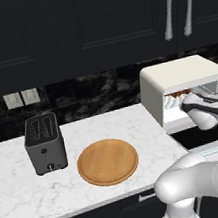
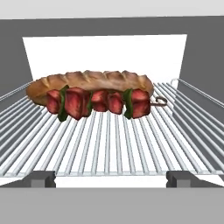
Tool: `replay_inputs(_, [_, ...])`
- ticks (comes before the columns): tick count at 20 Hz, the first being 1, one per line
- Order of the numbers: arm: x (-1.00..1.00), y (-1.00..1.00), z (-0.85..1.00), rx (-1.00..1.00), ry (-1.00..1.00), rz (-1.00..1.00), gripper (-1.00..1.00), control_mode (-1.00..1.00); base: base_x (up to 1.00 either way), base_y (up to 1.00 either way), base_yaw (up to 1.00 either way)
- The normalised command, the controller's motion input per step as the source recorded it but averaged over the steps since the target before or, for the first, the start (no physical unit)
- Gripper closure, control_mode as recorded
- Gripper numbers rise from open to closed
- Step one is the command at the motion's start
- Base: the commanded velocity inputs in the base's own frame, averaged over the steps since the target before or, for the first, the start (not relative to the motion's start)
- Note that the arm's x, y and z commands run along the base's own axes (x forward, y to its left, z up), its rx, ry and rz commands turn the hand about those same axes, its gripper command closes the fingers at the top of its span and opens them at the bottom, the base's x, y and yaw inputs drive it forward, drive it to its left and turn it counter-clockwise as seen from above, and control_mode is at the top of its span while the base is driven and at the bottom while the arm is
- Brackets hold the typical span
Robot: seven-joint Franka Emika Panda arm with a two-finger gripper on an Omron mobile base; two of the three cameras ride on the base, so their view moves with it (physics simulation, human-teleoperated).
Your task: Pick up the kebab skewer and baguette bread, and place them inside the toaster oven. Close the toaster oven door and start by setting the timer.
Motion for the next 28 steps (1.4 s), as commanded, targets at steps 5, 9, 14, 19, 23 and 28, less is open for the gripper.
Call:
replay_inputs(5, [-0.17, -0.16, 0.0, 0.0, 0.04, 0.0, -1.0, -1.0, 0.0, 0.0, 0.0])
replay_inputs(9, [-0.58, -0.33, 0.02, 0.0, 0.06, -0.03, -1.0, -1.0, 0.0, 0.0, 0.0])
replay_inputs(14, [-0.71, -0.57, 0.07, 0.0, 0.02, -0.06, -1.0, -1.0, 0.0, 0.0, 0.0])
replay_inputs(19, [-0.71, -0.71, 0.2, 0.0, 0.08, -0.06, -1.0, -1.0, 0.0, 0.0, 0.0])
replay_inputs(23, [-0.71, -0.64, 0.23, 0.0, 0.11, -0.06, -1.0, -1.0, 0.0, 0.0, 0.0])
replay_inputs(28, [-0.64, -0.45, 0.12, 0.0, 0.11, -0.03, -1.0, -1.0, 0.0, 0.0, 0.0])
